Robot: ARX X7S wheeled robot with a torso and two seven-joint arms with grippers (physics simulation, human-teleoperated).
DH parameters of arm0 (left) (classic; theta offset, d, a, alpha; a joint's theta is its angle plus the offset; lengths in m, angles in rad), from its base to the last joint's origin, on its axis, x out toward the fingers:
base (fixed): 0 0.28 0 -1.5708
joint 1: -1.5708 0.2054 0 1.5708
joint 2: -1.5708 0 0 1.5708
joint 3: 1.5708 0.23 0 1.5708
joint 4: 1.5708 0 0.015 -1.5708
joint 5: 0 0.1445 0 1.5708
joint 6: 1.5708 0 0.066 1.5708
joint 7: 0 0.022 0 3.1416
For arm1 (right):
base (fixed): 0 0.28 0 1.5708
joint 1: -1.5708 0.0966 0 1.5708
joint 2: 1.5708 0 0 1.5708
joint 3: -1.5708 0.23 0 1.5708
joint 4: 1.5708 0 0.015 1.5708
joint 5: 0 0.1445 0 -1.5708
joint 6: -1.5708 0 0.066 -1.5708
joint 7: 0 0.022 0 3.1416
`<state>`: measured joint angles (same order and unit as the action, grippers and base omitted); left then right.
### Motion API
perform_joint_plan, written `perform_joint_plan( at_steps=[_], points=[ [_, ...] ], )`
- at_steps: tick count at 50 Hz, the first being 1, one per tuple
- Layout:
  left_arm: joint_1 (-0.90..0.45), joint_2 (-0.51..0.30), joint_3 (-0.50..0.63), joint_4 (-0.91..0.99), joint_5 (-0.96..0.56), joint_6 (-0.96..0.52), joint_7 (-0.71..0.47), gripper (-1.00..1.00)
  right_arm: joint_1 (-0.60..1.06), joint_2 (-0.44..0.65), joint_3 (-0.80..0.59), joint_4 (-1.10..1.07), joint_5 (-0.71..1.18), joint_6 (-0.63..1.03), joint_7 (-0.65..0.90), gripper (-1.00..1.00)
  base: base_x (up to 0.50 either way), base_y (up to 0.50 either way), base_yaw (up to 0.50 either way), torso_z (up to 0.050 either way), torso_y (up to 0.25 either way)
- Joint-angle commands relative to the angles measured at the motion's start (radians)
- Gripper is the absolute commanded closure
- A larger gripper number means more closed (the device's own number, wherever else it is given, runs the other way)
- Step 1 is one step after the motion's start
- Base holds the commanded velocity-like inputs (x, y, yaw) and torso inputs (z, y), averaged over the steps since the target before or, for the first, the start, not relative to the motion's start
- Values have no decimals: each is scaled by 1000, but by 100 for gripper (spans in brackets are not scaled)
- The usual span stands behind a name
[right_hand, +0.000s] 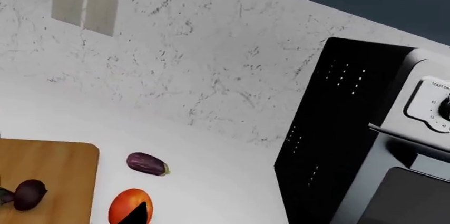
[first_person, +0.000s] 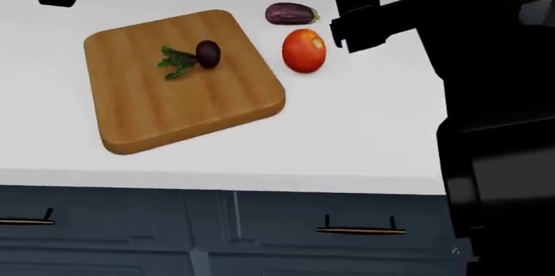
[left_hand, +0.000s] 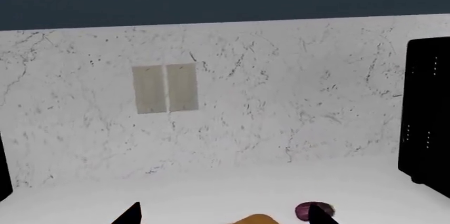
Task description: Clear the non-vegetable object off the cutting board and place the vegetables onto it.
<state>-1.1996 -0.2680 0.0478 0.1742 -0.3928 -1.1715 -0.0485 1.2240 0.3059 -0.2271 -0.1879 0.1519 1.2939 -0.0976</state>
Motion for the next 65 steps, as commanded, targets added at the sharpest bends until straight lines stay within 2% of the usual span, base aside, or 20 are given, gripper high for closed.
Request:
perform_joint_plan(
  at_steps=[1,60,65],
  points=[
    [-4,-1,4,7,-8,-5,-1,-100,1,8,6,-6,6,18,-1,-100,500,0,0,0,0],
    [16,-18,10,18,-34,2,-6,-100,-65,40,9,-34,23,34,12,-100,500,47,0,0,1],
    [15,-19,9,16,-36,3,-7,-100,-62,49,-2,-74,43,61,-10,-100,0,0,0,0,2]
  ],
)
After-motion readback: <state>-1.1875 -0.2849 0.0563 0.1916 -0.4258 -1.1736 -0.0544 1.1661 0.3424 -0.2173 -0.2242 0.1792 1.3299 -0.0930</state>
